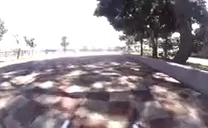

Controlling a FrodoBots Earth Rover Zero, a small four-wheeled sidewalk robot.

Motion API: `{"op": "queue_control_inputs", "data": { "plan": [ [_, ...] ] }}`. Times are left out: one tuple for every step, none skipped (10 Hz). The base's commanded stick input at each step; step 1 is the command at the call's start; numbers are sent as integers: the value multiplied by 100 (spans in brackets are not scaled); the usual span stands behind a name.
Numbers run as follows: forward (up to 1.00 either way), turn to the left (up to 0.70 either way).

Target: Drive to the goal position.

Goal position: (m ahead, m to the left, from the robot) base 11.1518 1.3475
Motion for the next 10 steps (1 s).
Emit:
{"op": "queue_control_inputs", "data": {
  "plan": [
    [70,0],
    [70,0],
    [70,0],
    [70,0],
    [70,0],
    [70,0],
    [70,0],
    [70,0],
    [70,0],
    [70,0]
  ]
}}
